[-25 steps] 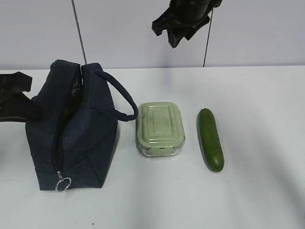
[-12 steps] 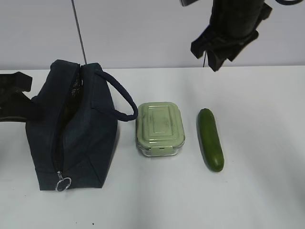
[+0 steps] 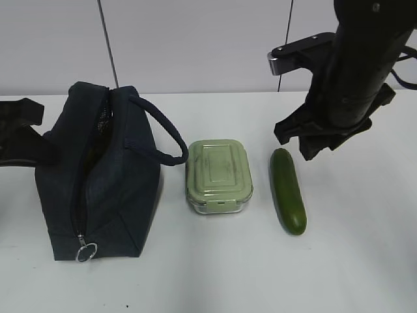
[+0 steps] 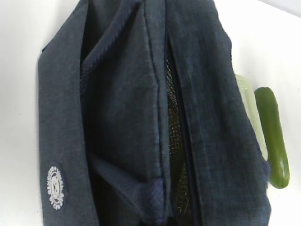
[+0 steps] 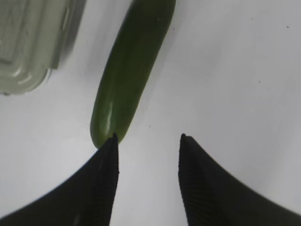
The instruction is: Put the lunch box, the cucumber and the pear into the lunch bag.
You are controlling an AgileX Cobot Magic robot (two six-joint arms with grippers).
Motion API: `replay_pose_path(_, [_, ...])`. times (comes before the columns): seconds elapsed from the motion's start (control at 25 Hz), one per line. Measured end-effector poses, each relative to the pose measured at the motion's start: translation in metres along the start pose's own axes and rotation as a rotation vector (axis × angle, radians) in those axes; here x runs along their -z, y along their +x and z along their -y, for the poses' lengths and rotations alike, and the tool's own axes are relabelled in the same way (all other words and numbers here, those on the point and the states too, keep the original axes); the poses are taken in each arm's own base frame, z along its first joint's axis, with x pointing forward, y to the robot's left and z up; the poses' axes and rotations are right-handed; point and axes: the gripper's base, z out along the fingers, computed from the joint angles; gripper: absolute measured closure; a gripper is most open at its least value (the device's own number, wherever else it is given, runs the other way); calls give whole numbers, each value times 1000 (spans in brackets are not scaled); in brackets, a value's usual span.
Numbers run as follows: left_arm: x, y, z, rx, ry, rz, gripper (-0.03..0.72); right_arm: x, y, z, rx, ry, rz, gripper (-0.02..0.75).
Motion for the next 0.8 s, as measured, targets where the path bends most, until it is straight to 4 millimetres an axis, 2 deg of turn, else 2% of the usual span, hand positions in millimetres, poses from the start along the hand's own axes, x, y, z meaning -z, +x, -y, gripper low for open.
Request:
replay_pose_path(0.24, [0,0,0,0,0,0,701,-27,-15,-7,-55,-24,76,399])
replay_pose_path(0.56, [0,0,0,0,0,0,701,-70,-21,-14,-35,-9,22,395])
replay_pose_path(0.64, [0,0,0,0,0,0,701,-76,-25,-16,-34,-7,14,359])
replay_pose_path(0.8, [0,0,0,0,0,0,701,-86,-34,-17,-34,0,17,215])
